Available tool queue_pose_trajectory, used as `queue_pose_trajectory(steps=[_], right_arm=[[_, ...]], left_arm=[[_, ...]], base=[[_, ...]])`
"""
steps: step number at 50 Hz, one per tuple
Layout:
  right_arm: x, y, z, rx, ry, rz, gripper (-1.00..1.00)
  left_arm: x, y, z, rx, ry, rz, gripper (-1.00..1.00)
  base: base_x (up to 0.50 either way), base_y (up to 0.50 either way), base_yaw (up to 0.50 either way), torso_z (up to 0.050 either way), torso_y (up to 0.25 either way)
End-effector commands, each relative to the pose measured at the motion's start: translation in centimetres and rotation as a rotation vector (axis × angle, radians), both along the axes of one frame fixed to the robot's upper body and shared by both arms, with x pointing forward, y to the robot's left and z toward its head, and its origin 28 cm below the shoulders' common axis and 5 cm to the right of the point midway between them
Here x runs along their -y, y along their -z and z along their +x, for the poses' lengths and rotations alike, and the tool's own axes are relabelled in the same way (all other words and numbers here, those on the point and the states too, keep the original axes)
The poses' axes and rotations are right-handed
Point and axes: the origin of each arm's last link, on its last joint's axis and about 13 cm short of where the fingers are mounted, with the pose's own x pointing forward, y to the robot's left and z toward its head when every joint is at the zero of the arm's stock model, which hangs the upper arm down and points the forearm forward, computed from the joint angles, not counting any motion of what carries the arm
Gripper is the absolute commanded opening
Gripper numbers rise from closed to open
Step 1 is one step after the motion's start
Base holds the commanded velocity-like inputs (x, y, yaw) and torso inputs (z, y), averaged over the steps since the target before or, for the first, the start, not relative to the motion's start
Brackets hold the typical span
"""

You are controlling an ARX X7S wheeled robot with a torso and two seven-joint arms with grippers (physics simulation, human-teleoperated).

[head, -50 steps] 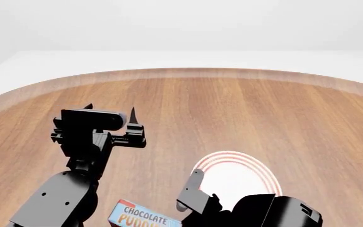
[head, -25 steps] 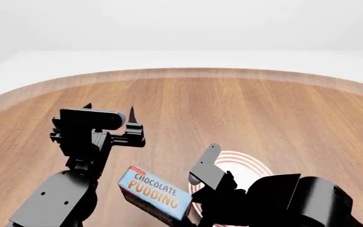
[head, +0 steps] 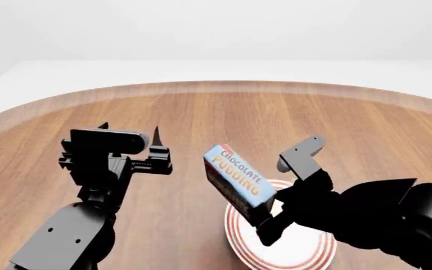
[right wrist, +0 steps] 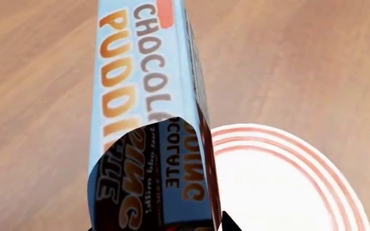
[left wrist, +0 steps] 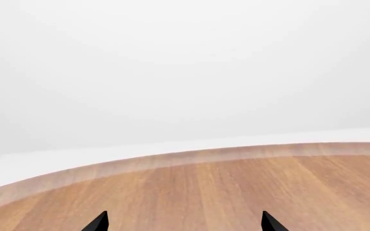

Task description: Put the chocolate pudding to the right of the plate.

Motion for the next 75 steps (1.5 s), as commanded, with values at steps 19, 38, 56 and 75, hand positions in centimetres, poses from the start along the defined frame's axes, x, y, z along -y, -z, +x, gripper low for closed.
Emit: queue_pose_trajectory(steps=[19,38,56,75], right_arm=[[6.6,-2.1,0.2,0.068,0.398,0.055,-1.00],[10.9,-1.6,-2.0,0.065,0.591,0.069,-1.00],[14.2,0.1,-1.6,0.015,0.753,0.061,-1.00],[15.5,2.8,-0.9,-0.050,0.815,0.035,-1.00]], left_arm=[[-0.1,0.1,-0.1,-0.001,-0.003,-0.003,1.00],[0.1,0.2,0.0,-0.003,-0.001,-0.005,1.00],[0.0,0.0,-0.1,0.002,-0.002,-0.004,1.00],[0.0,0.1,-0.2,-0.001,-0.001,-0.003,1.00]], base=[[0.00,0.00,0.00,0.000,0.000],[0.00,0.00,0.00,0.000,0.000],[0.00,0.00,0.00,0.000,0.000],[0.00,0.00,0.00,0.000,0.000]])
